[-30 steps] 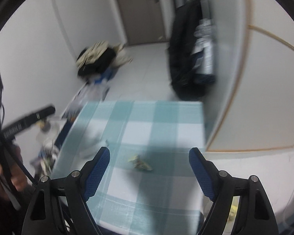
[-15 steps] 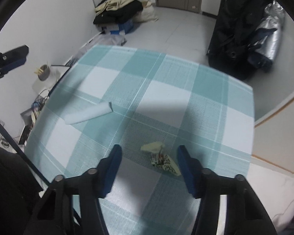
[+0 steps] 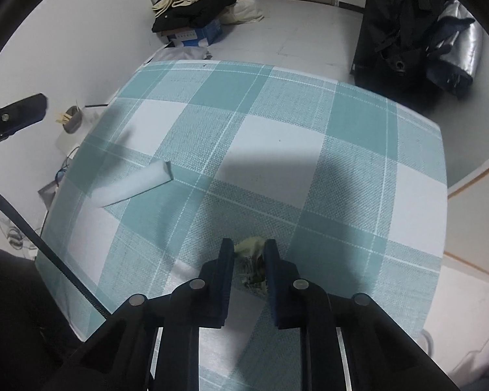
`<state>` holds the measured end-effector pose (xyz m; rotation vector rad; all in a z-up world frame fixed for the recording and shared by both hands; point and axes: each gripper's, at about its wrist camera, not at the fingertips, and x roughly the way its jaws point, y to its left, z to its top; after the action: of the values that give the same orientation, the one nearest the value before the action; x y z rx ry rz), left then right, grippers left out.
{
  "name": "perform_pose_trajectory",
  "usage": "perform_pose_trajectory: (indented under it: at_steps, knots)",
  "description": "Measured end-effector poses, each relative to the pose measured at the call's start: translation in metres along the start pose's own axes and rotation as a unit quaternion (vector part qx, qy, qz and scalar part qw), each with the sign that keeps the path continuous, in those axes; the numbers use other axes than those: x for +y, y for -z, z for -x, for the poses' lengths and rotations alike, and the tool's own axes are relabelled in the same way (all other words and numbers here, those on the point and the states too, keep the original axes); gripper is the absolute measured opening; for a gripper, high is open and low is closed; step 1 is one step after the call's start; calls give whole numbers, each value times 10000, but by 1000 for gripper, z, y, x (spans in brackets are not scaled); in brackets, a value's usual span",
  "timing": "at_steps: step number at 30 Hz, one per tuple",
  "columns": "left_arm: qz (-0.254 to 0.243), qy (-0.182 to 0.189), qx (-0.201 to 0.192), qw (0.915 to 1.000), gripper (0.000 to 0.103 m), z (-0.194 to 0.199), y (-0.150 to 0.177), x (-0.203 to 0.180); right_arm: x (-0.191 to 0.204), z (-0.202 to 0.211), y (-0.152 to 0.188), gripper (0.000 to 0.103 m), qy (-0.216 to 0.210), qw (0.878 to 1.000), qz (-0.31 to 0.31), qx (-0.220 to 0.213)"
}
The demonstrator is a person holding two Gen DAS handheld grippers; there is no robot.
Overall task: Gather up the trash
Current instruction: 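Lower the right gripper onto the cream candy wrapper and close it, then close the left gripper on the white foam stick and lift it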
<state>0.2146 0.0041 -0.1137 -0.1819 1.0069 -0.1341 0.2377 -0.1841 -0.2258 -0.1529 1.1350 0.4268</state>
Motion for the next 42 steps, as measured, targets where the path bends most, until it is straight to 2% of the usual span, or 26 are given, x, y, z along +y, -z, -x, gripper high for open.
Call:
perform_pose_trajectory:
  at_steps: [3,5,6,7,11,16,21,26,30,32,34,36,37,38,42]
  knots:
    - [-308,-24,254,9992,64,-12,5,-6,-3,7,1,14,-8,9999,10,-100]
    - [-344,-100,478,9982,64,-22,12,-7,-8,12,2,13,-75,9998,-74,-159]
    - [-340,-4,616,9975,64,-26,14,-7,-10,13,2,13,-90,9997,-100,-187]
    - [-381,72,661,9971,64,-28,16,-8,-13,17,2,12,-103,9995,-149,-247]
    - [-643,-2,643,9959,64,-29,18,-17,-22,25,2,12,-219,9988,-252,-350]
    - [-717,132,837,9938,64,-44,19,-21,-32,38,4,12,-317,9973,-375,-542]
    - [-1224,166,1070,9866,64,-54,23,-33,-44,50,9,12,-356,9952,-572,-714]
    - [-1603,31,1272,9788,63,-63,28,-40,-46,58,16,12,-367,9946,-572,-783]
    - [-2032,1,1429,9687,63,-67,35,-47,-45,64,20,12,-363,9943,-544,-836]
    - [-2149,5,1557,9641,58,-70,38,-47,-46,66,22,12,-349,9941,-554,-861]
    - [-2197,-47,1560,9630,43,-69,37,-46,-49,68,23,12,-353,9936,-608,-888]
    - [-2254,-106,1590,9611,35,-68,35,-45,-52,72,23,12,-370,9925,-682,-945]
    - [-2231,-78,1605,9615,24,-68,34,-43,-53,73,24,12,-365,9922,-701,-964]
    - [-2194,-46,1610,9622,19,-67,32,-41,-54,74,24,12,-361,9920,-717,-975]
    - [-1972,194,1682,9656,13,-69,28,-36,-56,78,26,12,-339,9910,-793,-1019]
